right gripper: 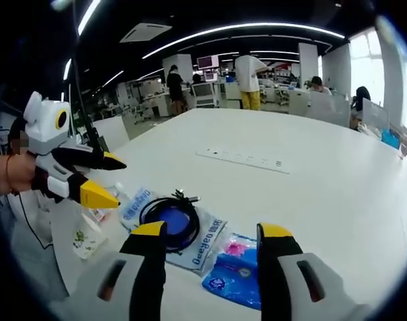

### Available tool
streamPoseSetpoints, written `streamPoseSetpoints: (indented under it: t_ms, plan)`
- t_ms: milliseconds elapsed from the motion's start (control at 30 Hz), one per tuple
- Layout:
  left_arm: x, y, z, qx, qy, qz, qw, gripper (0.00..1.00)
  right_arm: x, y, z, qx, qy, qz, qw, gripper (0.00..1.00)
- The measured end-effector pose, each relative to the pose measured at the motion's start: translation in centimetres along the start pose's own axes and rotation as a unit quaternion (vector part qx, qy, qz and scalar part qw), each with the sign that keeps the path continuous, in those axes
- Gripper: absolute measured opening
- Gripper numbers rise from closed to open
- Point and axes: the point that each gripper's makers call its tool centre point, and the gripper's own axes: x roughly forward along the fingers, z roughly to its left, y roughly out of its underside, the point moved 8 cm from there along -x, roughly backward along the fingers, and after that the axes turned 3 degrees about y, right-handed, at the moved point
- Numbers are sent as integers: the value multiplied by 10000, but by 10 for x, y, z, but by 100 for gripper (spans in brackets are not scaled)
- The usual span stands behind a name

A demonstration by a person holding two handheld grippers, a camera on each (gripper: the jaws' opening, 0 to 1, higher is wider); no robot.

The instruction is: Arrange the tabletop items into an orderly group along one side of the table until the central work area is clear of visible clutter.

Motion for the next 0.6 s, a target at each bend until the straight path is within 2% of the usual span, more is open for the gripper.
streamPoseSetpoints:
  t_ms: [300, 600]
  plan:
    - [-8, 6, 10, -6, -51, 28, 10000, 61, 6, -4, 17, -86, -93, 30, 9999, 52]
    - [-9, 15, 20, -19, -72, 191, 9998, 60, 19, -6, 27, -138, -137, 93, 9998, 50]
